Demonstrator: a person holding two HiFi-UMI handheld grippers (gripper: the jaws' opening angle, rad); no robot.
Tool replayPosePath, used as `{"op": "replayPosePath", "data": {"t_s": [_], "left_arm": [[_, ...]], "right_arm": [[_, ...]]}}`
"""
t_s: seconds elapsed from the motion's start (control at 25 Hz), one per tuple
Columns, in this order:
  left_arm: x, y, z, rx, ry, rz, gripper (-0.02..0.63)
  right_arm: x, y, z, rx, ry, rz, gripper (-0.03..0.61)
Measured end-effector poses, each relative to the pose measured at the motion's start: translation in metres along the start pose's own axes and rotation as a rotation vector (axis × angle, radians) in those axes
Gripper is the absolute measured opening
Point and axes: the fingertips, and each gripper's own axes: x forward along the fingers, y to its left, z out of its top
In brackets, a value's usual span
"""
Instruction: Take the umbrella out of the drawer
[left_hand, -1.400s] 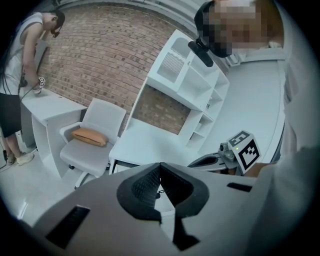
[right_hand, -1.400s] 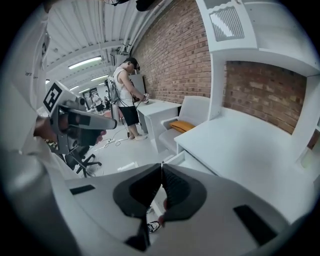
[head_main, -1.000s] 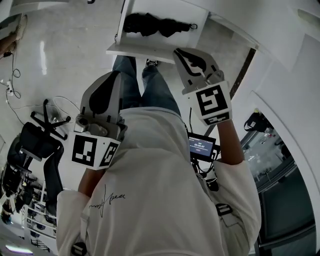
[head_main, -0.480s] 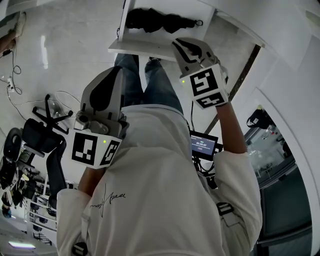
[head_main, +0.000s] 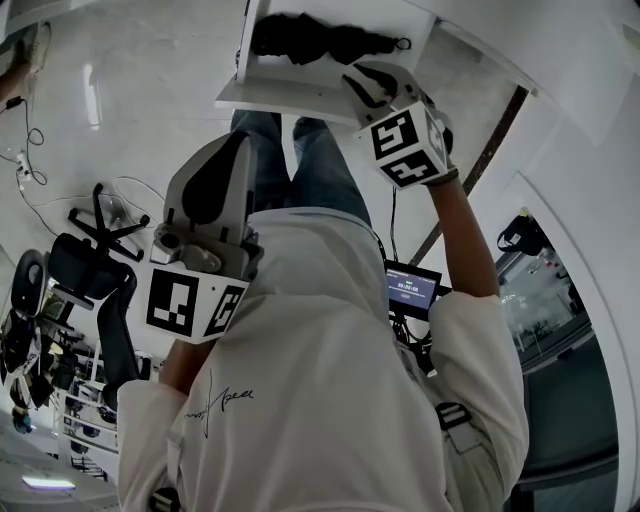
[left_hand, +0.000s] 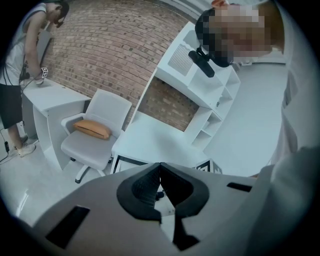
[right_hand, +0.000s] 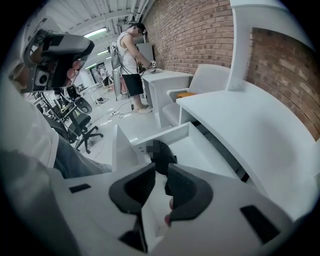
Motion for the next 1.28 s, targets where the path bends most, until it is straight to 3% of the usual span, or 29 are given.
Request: {"op": "replayPosePath", "data": {"t_s": [0.44,0.64,0.84,1.28], "left_arm": [[0.009,0.002,0.002,-0.011,0.018,0.015,0.017],[0.010,0.000,0.005,-0.022,0.026,0.021,0.017],[0.013,0.003,0.007,-0.023,0.034,0.014,0.017],[0.013,0.011,0.005,-0.043,0.060,0.010,0.017]], "right_arm": [[0.039,-0.010,-0.015,-0.046,0.086,0.033,0.149],[0.052,-0.019,-0.022,-0.128,0.143,0.005,0.165],[0.079,-0.029,-0.039,-0.302,0.262,-0.042,0.196],[0.123,-0.030,-0.058,-0.438,0.351,0.009,0.223]]}}
